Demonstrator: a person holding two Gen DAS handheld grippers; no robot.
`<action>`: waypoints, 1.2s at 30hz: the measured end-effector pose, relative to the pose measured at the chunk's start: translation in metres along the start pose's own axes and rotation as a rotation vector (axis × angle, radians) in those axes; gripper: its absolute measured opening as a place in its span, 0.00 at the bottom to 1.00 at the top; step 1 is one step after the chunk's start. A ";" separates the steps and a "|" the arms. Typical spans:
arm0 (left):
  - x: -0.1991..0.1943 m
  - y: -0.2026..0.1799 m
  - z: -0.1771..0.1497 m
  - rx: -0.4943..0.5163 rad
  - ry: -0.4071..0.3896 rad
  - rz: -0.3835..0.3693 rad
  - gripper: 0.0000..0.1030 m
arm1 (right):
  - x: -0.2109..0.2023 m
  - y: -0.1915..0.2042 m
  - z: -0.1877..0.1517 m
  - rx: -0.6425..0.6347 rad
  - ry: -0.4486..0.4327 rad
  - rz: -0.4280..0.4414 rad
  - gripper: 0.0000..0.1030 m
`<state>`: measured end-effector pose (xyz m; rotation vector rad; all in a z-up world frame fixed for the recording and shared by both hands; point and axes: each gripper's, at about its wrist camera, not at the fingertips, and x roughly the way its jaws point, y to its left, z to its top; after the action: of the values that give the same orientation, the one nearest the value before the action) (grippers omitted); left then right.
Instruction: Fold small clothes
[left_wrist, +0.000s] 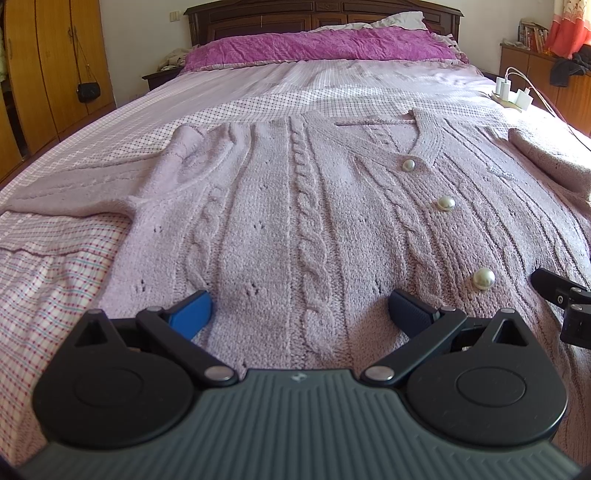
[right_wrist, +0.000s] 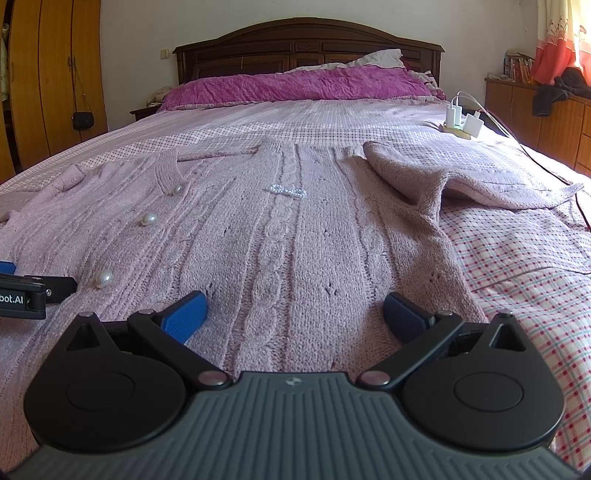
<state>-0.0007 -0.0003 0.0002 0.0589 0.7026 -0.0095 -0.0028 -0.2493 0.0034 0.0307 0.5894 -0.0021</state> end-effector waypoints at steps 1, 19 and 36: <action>0.000 0.000 0.000 0.001 0.001 0.000 1.00 | 0.000 0.000 0.000 0.000 0.000 0.000 1.00; 0.005 -0.004 0.012 0.011 0.052 0.007 1.00 | 0.005 -0.003 0.011 0.005 0.067 0.019 1.00; 0.006 -0.007 0.027 0.002 0.116 0.009 1.00 | -0.009 -0.017 0.034 0.056 0.169 0.130 1.00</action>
<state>0.0211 -0.0086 0.0171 0.0649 0.8182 0.0015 0.0086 -0.2678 0.0357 0.1244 0.7558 0.1113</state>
